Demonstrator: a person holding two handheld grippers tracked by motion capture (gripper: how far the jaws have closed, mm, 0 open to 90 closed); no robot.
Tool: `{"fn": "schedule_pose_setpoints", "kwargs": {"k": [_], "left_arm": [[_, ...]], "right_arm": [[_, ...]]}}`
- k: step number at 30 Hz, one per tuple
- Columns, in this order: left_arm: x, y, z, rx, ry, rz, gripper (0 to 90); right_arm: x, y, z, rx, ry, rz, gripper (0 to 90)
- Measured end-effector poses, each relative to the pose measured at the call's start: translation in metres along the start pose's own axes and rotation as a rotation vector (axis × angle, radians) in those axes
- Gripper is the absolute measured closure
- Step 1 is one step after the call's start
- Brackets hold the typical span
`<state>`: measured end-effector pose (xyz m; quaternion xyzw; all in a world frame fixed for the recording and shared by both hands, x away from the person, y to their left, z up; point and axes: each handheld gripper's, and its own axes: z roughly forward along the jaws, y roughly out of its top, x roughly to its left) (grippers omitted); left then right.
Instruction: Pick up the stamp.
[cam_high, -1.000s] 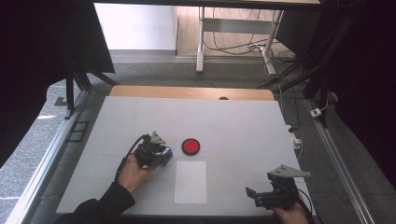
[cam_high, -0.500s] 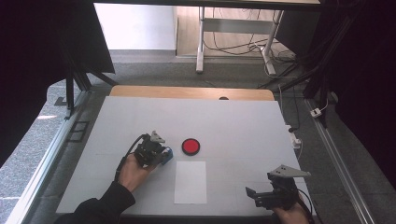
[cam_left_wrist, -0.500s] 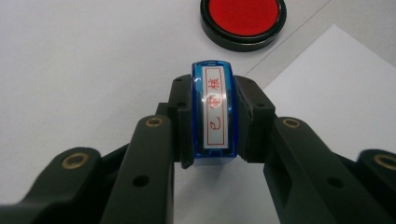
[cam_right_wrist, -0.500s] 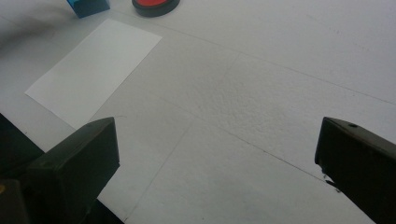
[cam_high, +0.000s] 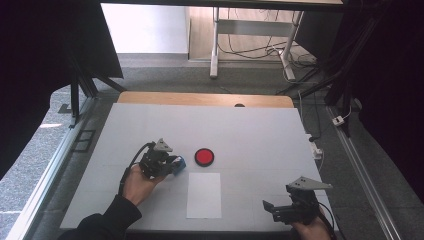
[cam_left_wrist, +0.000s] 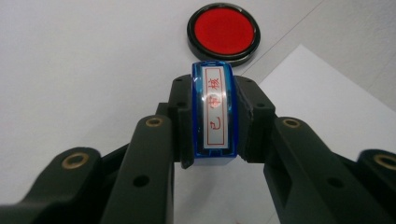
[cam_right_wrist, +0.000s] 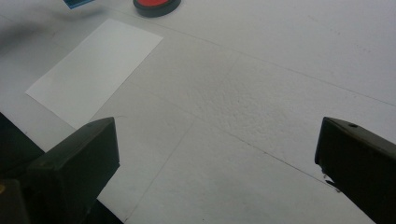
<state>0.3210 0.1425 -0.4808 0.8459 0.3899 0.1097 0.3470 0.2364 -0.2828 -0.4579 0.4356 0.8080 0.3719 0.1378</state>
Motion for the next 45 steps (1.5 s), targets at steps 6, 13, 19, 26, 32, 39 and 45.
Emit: {"fn": "schedule_pose_setpoints", "kwargs": {"k": [6,13,19,26,32,39,45], "left_arm": [[-0.001,0.002,-0.008,-0.032,-0.026,0.006,70.5],[-0.003,0.003,-0.017,-0.064,-0.045,0.011,70.4],[-0.002,0.004,-0.026,-0.094,-0.073,0.000,70.4],[-0.005,0.006,-0.035,-0.105,-0.099,-0.002,70.4],[-0.006,0.008,-0.043,-0.132,-0.143,0.008,70.4],[-0.009,0.011,-0.052,-0.166,-0.193,0.040,70.4],[-0.011,0.014,-0.060,-0.192,-0.230,0.055,70.4]], "right_arm": [[0.000,0.000,0.000,-0.001,-0.002,0.000,0.0],[0.000,0.000,0.000,-0.002,-0.003,-0.001,0.0],[0.000,-0.001,0.000,-0.005,-0.001,0.003,0.0],[0.000,-0.001,-0.001,-0.006,-0.003,0.002,0.0],[0.000,-0.001,-0.001,-0.004,-0.005,-0.002,0.0],[0.001,-0.001,-0.001,-0.002,-0.009,-0.008,0.0],[0.001,-0.001,-0.001,-0.004,-0.008,-0.002,0.0]]}}
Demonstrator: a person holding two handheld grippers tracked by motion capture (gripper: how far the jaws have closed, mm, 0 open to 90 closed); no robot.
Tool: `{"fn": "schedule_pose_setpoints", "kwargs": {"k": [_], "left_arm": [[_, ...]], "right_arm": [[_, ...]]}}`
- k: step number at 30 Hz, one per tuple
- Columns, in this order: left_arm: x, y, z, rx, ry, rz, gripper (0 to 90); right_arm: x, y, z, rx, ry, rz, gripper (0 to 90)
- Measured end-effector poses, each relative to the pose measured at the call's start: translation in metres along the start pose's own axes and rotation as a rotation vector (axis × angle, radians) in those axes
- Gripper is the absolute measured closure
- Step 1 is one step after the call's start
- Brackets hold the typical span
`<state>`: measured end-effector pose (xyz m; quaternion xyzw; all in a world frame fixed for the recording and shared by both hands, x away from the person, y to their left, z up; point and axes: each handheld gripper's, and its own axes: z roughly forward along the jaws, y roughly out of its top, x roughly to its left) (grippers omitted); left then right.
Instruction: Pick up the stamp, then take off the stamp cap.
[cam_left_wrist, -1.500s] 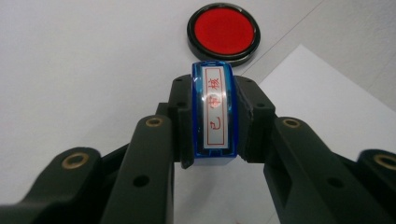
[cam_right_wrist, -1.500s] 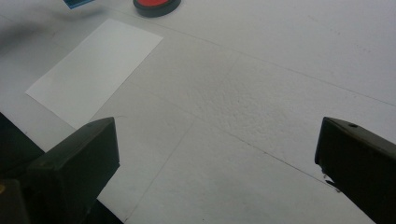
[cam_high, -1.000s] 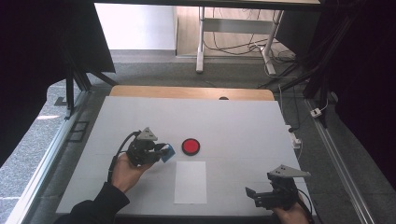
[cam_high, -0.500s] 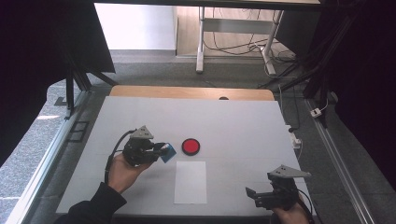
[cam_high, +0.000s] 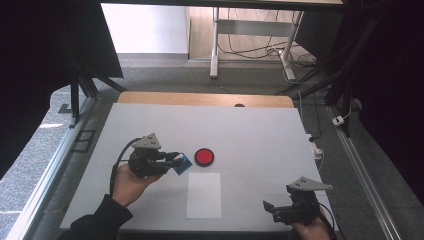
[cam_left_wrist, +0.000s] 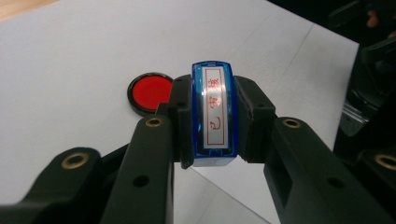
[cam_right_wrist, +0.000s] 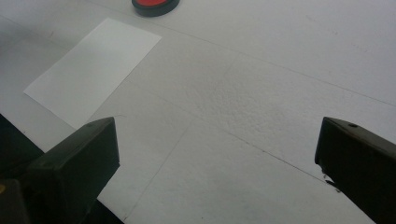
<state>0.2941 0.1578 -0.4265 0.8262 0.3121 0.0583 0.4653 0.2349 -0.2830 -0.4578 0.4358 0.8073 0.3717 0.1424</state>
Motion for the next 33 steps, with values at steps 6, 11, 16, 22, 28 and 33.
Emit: {"fn": "schedule_pose_setpoints", "kwargs": {"k": [6,11,16,22,28,33], "left_arm": [[-0.004,0.004,-0.006,-0.034,-0.063,0.012,70.4],[-0.007,0.005,-0.008,-0.043,-0.116,0.032,70.4],[-0.011,0.007,-0.009,-0.038,-0.130,0.046,70.4],[-0.013,0.008,-0.006,-0.033,-0.136,0.056,70.4],[-0.013,0.006,-0.005,-0.036,-0.130,0.078,70.4],[-0.014,0.005,-0.004,-0.036,-0.135,0.087,70.4]], "right_arm": [[0.000,0.000,0.000,-0.001,-0.001,-0.005,0.0],[0.001,0.000,0.000,-0.003,0.001,-0.007,0.0],[0.001,-0.001,-0.001,-0.007,0.004,-0.015,0.0],[0.002,-0.001,-0.003,-0.021,-0.006,-0.025,0.0],[0.008,0.002,-0.003,-0.045,0.030,-0.040,0.0],[0.017,0.007,0.000,-0.053,0.063,-0.076,0.0]]}}
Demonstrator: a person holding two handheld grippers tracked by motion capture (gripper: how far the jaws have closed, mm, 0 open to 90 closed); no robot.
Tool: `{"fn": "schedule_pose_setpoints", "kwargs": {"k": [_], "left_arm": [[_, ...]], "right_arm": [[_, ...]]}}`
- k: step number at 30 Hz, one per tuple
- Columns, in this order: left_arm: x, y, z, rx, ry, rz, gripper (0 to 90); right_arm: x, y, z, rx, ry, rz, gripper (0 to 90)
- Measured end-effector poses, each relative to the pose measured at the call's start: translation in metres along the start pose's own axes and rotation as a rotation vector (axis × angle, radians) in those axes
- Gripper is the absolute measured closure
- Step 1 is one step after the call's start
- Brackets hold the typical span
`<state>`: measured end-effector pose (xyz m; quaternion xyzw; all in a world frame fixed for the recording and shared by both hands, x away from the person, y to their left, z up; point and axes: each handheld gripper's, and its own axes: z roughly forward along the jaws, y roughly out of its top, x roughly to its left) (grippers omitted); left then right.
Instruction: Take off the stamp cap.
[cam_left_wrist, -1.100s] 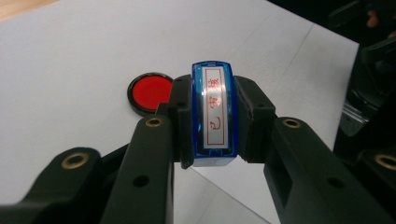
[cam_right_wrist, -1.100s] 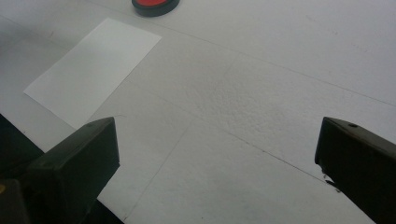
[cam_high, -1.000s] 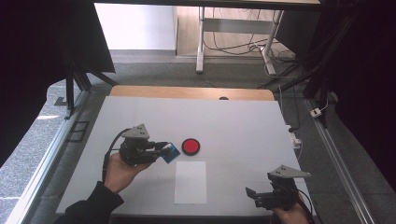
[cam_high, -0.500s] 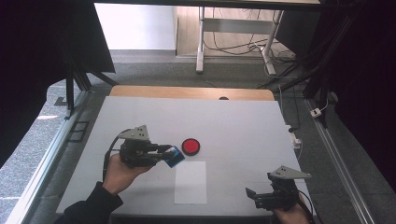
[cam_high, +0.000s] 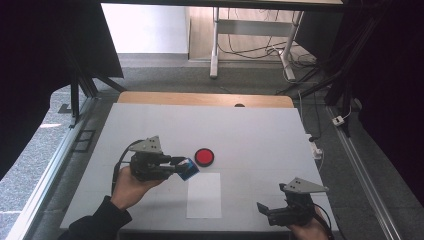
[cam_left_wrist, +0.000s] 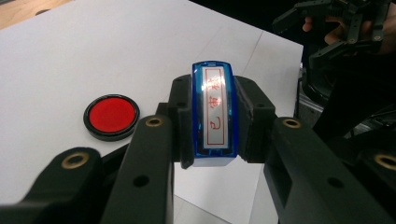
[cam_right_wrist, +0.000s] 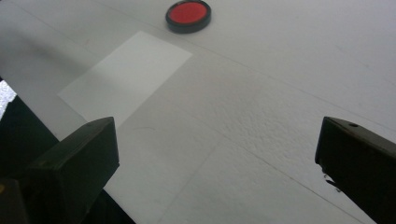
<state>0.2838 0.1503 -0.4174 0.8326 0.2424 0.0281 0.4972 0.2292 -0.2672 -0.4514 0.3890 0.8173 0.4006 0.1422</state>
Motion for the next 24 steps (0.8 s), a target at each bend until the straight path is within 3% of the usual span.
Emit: {"fn": "schedule_pose_setpoints", "kwargs": {"k": [5,9,15,16,24], "left_arm": [[0.000,-0.002,0.003,0.009,-0.003,0.007,70.4],[-0.001,-0.003,0.006,0.013,0.002,0.040,70.4],[-0.001,-0.004,0.010,0.020,-0.016,0.033,70.4],[-0.001,-0.004,0.011,0.022,-0.016,0.030,70.4],[0.000,-0.004,0.013,0.030,-0.026,0.015,70.4]], "right_arm": [[0.007,0.005,0.004,-0.021,0.030,-0.033,0.0],[0.012,0.009,0.009,-0.037,0.075,-0.062,0.0],[0.021,0.015,0.019,-0.022,0.144,-0.101,0.0],[0.023,0.017,0.022,-0.026,0.176,-0.098,0.0],[0.031,0.025,0.032,-0.049,0.240,-0.122,0.0]]}}
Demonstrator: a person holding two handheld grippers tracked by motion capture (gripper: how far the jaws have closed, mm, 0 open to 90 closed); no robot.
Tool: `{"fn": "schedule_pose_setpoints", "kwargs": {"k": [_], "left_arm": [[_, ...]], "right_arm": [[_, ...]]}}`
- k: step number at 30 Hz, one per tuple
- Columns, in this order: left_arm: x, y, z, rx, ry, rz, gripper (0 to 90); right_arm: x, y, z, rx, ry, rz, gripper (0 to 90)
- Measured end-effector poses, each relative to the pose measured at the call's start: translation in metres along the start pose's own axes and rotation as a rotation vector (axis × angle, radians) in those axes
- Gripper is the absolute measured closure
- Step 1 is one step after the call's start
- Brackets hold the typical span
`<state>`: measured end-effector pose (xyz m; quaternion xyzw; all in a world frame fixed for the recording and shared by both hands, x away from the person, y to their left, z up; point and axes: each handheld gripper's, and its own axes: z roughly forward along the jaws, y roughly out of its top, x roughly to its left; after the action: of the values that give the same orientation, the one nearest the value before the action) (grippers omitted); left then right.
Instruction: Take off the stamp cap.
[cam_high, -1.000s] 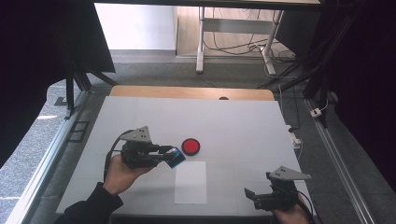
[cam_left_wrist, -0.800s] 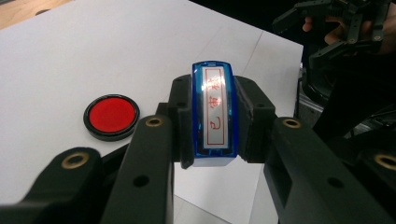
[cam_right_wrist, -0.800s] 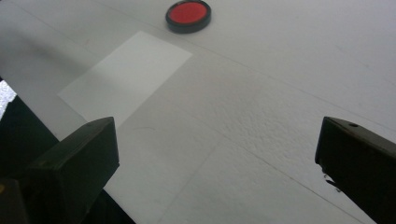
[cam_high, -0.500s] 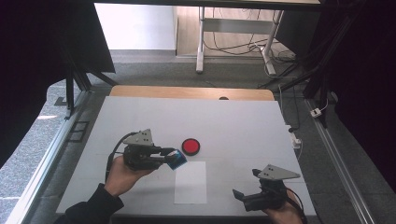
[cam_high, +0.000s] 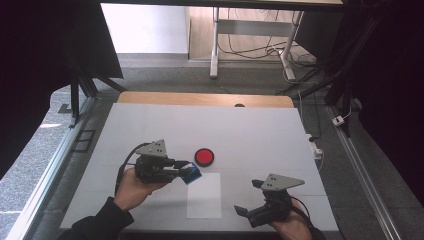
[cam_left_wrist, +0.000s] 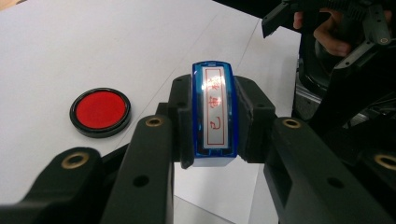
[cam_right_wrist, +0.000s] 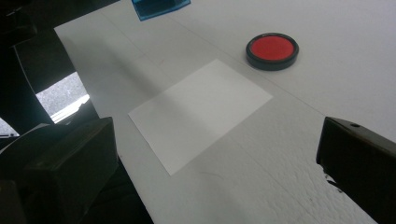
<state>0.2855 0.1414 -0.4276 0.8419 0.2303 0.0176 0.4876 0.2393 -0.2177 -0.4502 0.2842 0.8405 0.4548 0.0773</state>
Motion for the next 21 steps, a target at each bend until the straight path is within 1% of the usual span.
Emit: {"fn": "schedule_pose_setpoints", "kwargs": {"k": [2,5,9,11,17,20,21], "left_arm": [[0.000,0.000,0.001,-0.001,-0.005,-0.006,70.4],[-0.001,0.000,0.001,0.000,-0.011,-0.013,70.4],[-0.001,0.000,0.002,-0.003,-0.016,-0.006,70.4],[-0.001,0.000,0.002,-0.004,-0.018,-0.006,70.3],[-0.002,0.000,0.002,-0.002,-0.029,-0.005,70.3],[-0.001,0.000,0.001,-0.002,-0.046,-0.020,70.3],[-0.001,0.000,0.001,-0.002,-0.049,-0.023,70.3]], "right_arm": [[0.001,0.003,0.003,0.003,0.012,-0.004,0.0],[0.004,0.007,0.009,0.013,0.031,-0.022,0.0],[0.006,0.013,0.017,0.029,0.059,-0.031,0.0],[0.007,0.016,0.020,0.040,0.057,-0.041,0.0],[0.010,0.023,0.032,0.063,0.065,-0.046,0.0],[0.010,0.027,0.036,0.069,0.082,-0.041,0.0],[0.010,0.030,0.038,0.076,0.086,-0.054,0.0]]}}
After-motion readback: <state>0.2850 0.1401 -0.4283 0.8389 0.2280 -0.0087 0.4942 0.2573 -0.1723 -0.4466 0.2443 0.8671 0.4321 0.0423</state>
